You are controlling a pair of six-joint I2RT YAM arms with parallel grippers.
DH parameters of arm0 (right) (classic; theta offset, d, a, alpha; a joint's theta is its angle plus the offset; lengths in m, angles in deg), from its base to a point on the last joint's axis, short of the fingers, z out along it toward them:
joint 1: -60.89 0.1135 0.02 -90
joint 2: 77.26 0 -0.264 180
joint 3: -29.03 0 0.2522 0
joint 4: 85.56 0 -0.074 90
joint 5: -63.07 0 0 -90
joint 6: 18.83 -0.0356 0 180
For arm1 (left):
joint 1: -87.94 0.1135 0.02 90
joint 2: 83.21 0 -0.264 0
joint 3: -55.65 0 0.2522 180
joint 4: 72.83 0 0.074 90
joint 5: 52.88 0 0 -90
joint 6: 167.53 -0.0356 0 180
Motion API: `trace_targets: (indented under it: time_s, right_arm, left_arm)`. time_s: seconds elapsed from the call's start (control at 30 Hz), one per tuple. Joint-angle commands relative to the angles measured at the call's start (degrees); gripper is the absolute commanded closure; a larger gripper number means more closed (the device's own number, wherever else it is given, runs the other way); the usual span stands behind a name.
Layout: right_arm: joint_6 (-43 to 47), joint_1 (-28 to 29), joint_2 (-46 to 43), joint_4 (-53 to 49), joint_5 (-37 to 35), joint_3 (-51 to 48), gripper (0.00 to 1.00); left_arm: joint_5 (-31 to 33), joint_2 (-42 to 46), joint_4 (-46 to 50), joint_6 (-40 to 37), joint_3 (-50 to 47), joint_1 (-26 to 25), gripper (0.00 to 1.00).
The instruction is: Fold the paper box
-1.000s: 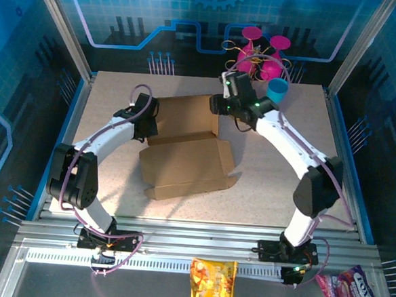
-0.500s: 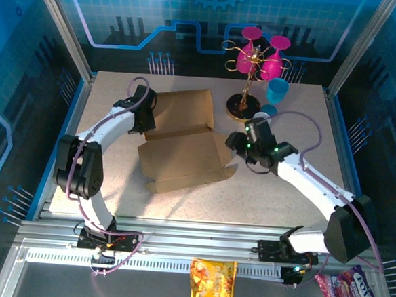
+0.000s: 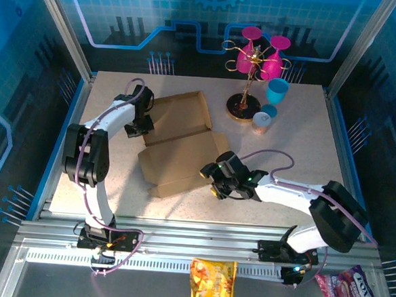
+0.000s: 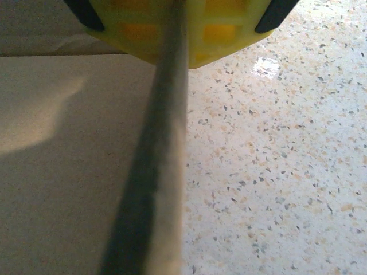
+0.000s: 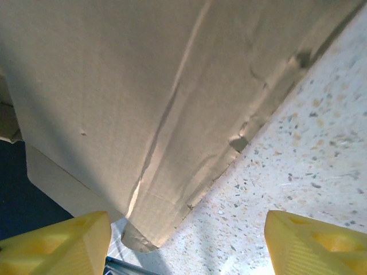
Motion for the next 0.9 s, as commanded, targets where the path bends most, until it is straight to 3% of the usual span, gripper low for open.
trace_targets:
  time_s: [0.0, 0.3, 0.67, 0.87]
  right_arm:
    - [-7.3, 1.9, 3.0, 9.7, 0.0, -3.2, 0.28]
    - [-9.0, 4.0, 9.5, 21.4, -2.6, -3.3, 0.31]
    - [-1.0, 0.5, -5.7, 12.1, -11.9, -7.8, 0.28]
    - [1.4, -2.5, -1.5, 22.9, -7.5, -7.1, 0.25]
  left_arm:
    - [-2.2, -1.4, 3.1, 0.7, 2.5, 0.4, 1.00]
    - [-5.3, -3.2, 5.1, 1.2, 4.5, 1.6, 1.00]
    - [-12.1, 3.8, 5.8, 5.6, 8.6, 5.8, 1.00]
    - [-13.5, 3.9, 7.7, 6.7, 11.8, 6.5, 1.00]
